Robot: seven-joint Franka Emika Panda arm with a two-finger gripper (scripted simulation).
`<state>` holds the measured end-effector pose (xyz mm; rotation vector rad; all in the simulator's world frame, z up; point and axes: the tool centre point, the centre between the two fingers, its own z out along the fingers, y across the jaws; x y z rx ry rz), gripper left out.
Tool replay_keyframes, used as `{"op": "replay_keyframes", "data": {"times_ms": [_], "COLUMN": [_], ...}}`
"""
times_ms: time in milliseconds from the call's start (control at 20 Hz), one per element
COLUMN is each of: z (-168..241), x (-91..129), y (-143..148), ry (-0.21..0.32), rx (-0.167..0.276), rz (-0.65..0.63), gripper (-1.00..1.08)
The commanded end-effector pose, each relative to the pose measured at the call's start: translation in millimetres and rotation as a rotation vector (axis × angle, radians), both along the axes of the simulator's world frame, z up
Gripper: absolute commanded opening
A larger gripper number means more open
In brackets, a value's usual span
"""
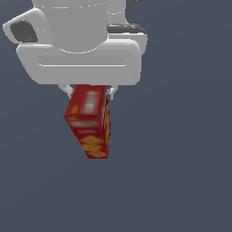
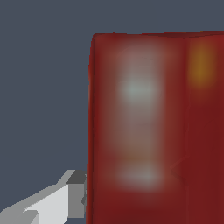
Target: Pick up the object and move it to a goal position.
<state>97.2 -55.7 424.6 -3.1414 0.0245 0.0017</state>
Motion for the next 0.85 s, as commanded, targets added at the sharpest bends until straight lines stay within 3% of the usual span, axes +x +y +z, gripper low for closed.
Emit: {"op": "replay_keyframes", "data": {"times_ms": [0,800], "z": [6,17], "x": [3,9], "y": [-3,-9], "ry": [-0.001,-0.001], "rx": [0.000,0.000], "rz": [0.000,0.000], "gripper": [-1.00,-1.00]}}
